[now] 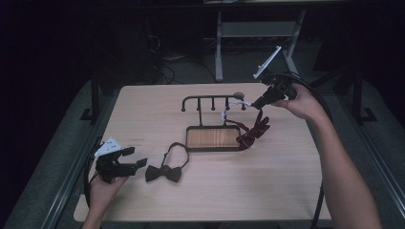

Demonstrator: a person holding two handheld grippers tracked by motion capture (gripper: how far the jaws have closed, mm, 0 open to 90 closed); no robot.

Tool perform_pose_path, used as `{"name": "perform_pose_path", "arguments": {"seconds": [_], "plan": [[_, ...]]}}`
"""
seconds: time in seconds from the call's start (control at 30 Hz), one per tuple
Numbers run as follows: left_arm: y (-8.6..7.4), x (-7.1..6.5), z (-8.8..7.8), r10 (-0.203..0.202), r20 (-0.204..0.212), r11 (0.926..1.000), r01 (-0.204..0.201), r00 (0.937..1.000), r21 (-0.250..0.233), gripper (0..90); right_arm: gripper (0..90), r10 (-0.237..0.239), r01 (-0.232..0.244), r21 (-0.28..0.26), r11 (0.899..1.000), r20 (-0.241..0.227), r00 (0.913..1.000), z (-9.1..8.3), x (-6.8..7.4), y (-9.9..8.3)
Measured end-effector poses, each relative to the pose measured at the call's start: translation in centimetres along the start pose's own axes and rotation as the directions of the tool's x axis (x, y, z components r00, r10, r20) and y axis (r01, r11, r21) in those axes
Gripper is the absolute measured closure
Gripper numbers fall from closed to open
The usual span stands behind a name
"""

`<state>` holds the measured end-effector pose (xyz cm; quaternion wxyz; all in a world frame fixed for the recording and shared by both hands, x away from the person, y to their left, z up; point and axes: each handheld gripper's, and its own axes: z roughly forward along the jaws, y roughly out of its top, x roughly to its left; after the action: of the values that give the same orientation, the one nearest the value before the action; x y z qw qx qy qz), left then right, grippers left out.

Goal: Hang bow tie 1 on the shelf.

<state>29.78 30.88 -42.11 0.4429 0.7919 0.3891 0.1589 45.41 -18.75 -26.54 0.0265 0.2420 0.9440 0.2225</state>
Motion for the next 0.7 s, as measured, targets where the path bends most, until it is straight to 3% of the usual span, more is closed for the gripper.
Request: {"name": "perform_pose_path", "arguments": {"seconds": [0.7], "plan": [[0.0, -0.1, 0.1, -0.002, 0.002, 1.0, 0.002, 1.0, 0.002, 25.6, 85.0, 0.031, -0.031, 0.009, 0.999, -0.014, 0.9994, 1.2, -0.8, -1.4]]}}
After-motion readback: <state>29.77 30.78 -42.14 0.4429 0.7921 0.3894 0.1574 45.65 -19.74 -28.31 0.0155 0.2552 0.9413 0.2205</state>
